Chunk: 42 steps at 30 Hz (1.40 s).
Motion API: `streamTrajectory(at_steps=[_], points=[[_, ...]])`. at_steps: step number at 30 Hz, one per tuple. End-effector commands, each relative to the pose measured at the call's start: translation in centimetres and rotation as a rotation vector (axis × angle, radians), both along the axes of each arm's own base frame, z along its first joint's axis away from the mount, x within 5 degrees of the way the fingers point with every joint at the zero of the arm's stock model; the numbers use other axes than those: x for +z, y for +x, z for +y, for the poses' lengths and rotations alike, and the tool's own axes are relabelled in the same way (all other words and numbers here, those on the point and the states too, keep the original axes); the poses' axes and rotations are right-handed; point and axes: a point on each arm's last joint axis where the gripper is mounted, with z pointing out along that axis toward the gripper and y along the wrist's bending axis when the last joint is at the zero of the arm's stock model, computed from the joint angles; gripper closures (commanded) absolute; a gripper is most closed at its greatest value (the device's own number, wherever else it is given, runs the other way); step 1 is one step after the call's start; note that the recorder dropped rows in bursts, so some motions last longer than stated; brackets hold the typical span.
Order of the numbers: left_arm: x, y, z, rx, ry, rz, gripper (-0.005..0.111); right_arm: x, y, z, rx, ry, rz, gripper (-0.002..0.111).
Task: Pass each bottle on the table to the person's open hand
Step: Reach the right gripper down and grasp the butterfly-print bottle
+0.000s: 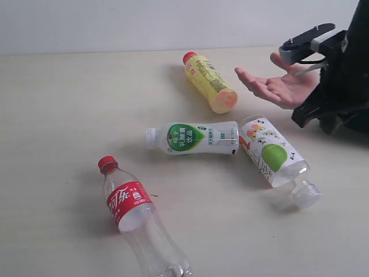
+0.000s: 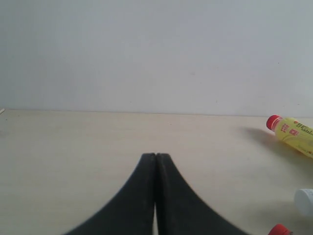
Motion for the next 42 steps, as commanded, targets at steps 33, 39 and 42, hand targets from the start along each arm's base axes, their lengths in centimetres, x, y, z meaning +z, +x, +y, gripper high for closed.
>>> streamTrajectory(at_steps=[33,39,42], points=[[0.0,0.0,0.0,-0.006,-0.007,-0.005,0.106,-9.9,3.7,2.9,0.060,0.148,0.116,0.033],[0.0,0.0,0.0,-0.006,-0.007,-0.005,0.106,-10.0,3.7,2.9,0.050,0.147,0.127,0.047],[0.0,0.0,0.0,-0.006,-0.007,-0.005,0.106,-10.0,3.3,2.8,0.020,0.138,0.167,0.078]])
